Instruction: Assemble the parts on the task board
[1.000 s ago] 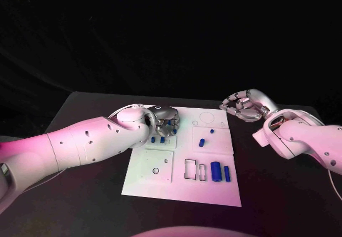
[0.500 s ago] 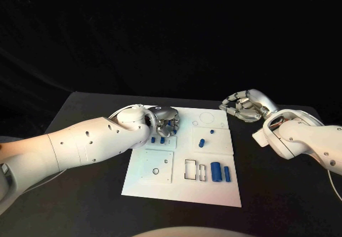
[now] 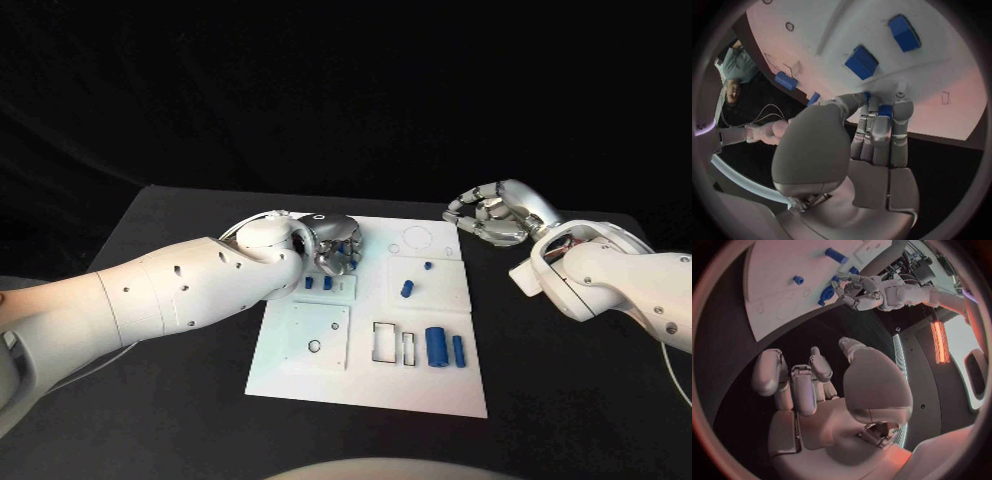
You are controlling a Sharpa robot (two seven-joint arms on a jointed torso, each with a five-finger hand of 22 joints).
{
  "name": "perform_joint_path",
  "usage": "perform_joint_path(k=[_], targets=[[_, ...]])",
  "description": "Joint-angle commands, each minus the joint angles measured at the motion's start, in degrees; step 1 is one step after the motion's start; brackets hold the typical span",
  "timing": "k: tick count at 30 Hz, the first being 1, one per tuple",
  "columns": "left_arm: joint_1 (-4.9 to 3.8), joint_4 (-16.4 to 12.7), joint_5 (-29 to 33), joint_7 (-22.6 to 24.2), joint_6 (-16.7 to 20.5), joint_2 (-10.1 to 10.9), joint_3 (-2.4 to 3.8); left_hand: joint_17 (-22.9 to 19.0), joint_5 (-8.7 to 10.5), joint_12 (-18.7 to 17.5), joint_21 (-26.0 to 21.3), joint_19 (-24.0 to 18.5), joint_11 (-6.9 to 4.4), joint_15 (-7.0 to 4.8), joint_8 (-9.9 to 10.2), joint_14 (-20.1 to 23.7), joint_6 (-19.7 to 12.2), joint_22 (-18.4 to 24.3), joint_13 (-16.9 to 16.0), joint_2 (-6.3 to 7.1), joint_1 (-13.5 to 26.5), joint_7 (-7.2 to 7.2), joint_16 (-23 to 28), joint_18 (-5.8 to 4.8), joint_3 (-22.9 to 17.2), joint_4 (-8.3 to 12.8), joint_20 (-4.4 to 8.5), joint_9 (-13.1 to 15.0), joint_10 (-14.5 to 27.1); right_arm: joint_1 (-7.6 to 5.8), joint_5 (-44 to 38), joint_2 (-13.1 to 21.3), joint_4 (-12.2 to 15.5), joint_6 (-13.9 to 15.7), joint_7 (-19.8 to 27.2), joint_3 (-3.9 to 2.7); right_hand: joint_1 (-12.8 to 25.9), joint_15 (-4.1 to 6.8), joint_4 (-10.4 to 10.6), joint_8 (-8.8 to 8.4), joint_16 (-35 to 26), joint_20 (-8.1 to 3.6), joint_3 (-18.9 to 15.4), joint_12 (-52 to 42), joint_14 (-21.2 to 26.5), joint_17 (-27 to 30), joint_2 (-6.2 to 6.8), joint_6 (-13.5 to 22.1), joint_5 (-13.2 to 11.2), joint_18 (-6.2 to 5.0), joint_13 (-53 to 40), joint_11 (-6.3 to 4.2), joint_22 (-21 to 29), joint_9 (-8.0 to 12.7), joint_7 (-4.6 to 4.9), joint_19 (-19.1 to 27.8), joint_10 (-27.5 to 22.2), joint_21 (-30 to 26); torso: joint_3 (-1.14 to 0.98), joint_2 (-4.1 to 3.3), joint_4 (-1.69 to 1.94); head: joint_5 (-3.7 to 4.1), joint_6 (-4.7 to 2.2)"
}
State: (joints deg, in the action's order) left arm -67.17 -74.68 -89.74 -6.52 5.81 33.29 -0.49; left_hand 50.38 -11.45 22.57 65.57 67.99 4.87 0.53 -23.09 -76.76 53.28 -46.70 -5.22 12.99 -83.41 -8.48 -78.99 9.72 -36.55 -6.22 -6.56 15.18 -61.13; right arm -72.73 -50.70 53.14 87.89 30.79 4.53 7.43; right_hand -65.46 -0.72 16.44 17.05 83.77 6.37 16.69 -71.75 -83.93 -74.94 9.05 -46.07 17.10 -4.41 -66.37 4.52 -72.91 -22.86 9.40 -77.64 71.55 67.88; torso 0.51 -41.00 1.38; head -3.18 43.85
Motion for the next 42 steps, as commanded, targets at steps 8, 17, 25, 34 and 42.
perform_joint_path(k=[8, 17, 25, 34, 42], targets=[[0.72, -0.2, 1.3, 1.6, 2.2, 0.2, -0.11, -0.2, 0.14, -1.3, 1.2, 1.1, -0.19, -0.13, 0.6, -0.9, 1.3, -1.4, 0.3, -0.26, 0.8, -0.12, -0.3, -1.31, -0.7, 1.0, 0.13, -0.1, -1.9, 0.04, -0.3, 0.0, 0.1, -0.1, 0.3, 0.00, -0.4, 0.45, 0.0, 0.33, -0.1, -0.12, -0.4, 0.2, -2.6, -0.6, -0.27, 0.3, 0.2, -1.00, 0.0, 0.10, 0.1, 0.1, 0.02, 0.4, -0.4, -0.4, 0.03, 0.07, 0.04, 0.04, -0.04], [0.81, -1.9, 2.7, 2.8, 5.6, 1.4, 0.36, -0.1, 0.11, -2.1, 2.1, 1.9, -0.27, -0.24, 0.8, -1.4, 2.1, -2.6, 0.4, -0.17, 1.4, -0.13, -0.4, -1.53, -0.7, 1.4, 0.25, -0.1, -2.9, 0.06, -0.3, -0.1, -0.1, 0.0, 0.4, 0.00, -0.4, 0.45, 0.0, 0.33, -0.1, -0.12, -0.4, 0.2, -2.6, -0.6, -0.27, 0.3, 0.2, -1.00, 0.0, 0.10, 0.1, 0.1, 0.02, 0.4, -0.4, -0.4, 0.06, 0.10, 0.05, 0.24, -0.56], [0.83, -3.8, 4.0, 3.0, 7.0, 3.6, 1.83, -0.1, 0.10, -2.6, 2.3, 2.1, -0.31, -0.27, 0.9, -1.7, 2.4, -2.8, 0.4, 0.00, 1.9, -0.11, -0.5, -1.56, -0.6, 1.5, 0.30, -0.1, -3.4, 0.13, -0.3, 0.0, -0.1, 0.0, 0.4, 0.00, -0.5, 0.46, 0.1, 0.39, -0.2, -0.12, -0.5, 0.2, -2.6, -0.6, -0.34, 0.2, 0.2, -1.02, 0.0, 0.08, 0.1, 0.0, 0.00, 0.4, -0.4, -0.5, 0.02, 0.19, 0.13, 0.32, -0.72], [0.83, -6.9, 5.6, 1.9, 6.1, 7.5, 3.41, -0.4, 0.13, -3.1, 2.5, 2.4, -0.37, -0.32, 1.0, -1.8, 2.7, -3.2, 0.4, 0.12, 2.5, -0.04, -0.4, -1.65, -0.5, 1.4, 0.35, -0.1, -3.8, 0.25, -0.3, 0.3, -0.1, 0.0, 0.4, 0.00, -0.5, 0.46, 0.1, 0.39, -0.2, -0.12, -0.5, 0.2, -2.6, -0.6, -0.34, 0.2, 0.2, -1.02, 0.0, 0.08, 0.1, 0.0, 0.00, 0.4, -0.4, -0.5, 0.01, 0.29, 0.14, 0.18, -0.81], [0.83, -6.9, 6.2, 0.7, 3.7, 9.1, 3.60, -0.7, 0.18, -3.4, 2.6, 2.5, -0.42, -0.36, 1.1, -1.8, 2.8, -3.3, 0.4, 0.25, 2.8, 0.03, -0.3, -1.68, -0.4, 1.4, 0.37, -0.1, -4.0, 0.31, -0.3, 0.3, -0.2, 0.0, 0.3, 0.00, -0.5, 0.46, 0.1, 0.39, -0.2, -0.12, -0.5, 0.2, -2.6, -0.6, -0.34, 0.2, 0.2, -1.02, 0.0, 0.08, 0.1, 0.0, 0.00, 0.4, -0.4, -0.5, 0.04, 0.28, 0.25, 0.03, -0.80]])
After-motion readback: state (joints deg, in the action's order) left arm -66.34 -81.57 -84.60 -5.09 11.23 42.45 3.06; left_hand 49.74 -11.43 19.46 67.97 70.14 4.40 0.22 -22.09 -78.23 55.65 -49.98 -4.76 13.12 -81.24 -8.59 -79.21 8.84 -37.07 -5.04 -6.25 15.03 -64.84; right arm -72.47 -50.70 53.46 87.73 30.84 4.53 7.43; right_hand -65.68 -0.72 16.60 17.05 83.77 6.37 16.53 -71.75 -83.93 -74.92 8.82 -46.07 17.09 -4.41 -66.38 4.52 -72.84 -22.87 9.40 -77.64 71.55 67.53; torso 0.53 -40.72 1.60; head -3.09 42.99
